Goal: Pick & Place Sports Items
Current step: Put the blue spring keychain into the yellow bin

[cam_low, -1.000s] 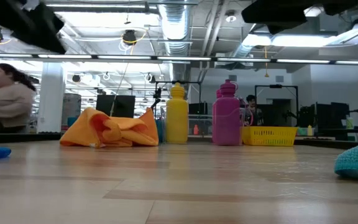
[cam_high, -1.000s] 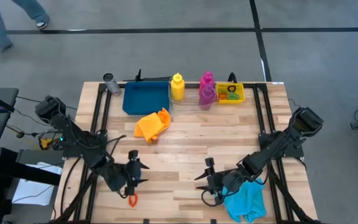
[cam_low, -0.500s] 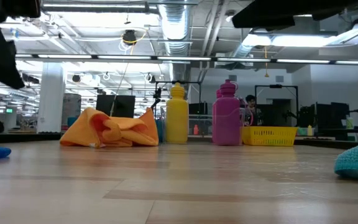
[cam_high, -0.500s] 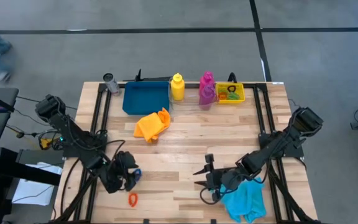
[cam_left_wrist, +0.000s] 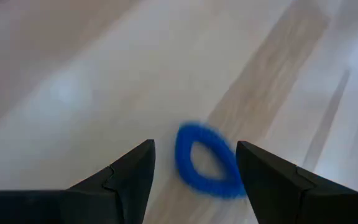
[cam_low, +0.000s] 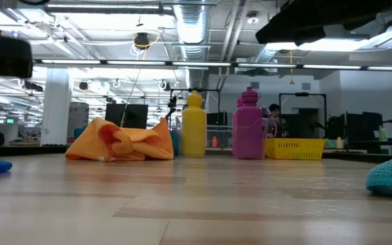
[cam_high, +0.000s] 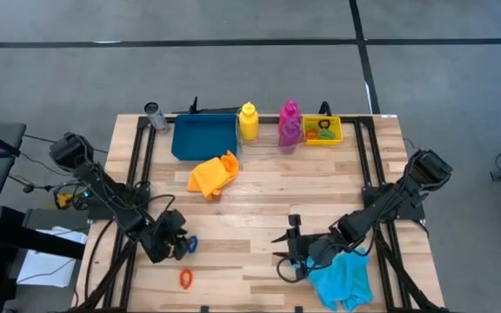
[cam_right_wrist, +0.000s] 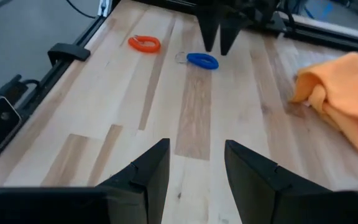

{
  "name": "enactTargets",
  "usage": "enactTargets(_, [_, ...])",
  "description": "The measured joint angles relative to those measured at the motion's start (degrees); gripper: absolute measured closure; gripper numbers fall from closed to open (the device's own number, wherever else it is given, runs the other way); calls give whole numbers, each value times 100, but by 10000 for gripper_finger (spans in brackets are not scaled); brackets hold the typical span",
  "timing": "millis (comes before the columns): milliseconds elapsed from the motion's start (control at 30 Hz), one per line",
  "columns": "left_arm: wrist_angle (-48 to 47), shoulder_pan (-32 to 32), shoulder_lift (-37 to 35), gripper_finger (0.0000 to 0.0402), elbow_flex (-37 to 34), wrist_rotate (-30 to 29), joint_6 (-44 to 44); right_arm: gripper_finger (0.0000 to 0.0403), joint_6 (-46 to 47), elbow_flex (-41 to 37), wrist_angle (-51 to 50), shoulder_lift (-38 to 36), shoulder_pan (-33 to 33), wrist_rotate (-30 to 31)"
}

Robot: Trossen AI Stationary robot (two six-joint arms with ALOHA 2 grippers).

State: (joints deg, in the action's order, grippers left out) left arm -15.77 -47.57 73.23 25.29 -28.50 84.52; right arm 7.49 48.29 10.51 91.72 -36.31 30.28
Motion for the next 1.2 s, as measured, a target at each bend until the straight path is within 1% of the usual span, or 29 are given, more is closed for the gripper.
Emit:
enactTargets(67, [255, 0, 0, 179, -209, 170, -3, 257, 200, 0, -5, 0, -1, 0])
enactTargets(233, [689, -5, -22, 179, -513, 149, -20, 257, 524, 0, -18, 0, -40, 0])
enactTargets(433, [1033, 7, 17, 179, -616, 47, -27, 257, 522, 0, -42, 0, -86, 0])
enactTargets(567, [1344, 7, 358, 186, -608, -94, -183, 257, 477, 0, -45, 0, -86, 0])
enactTargets(700, [2047, 4, 1006, 207, -564, -433, -719, 257, 384, 0, -45, 0, -86, 26])
enactTargets(833, [2232, 7, 1436, 236, -356, -576, -1225, 257, 301, 0, -46, 0, -74, 30])
enactTargets(1200, [2160, 15, 1517, 323, -270, -354, -1946, 257, 301, 0, -68, 0, -71, 46])
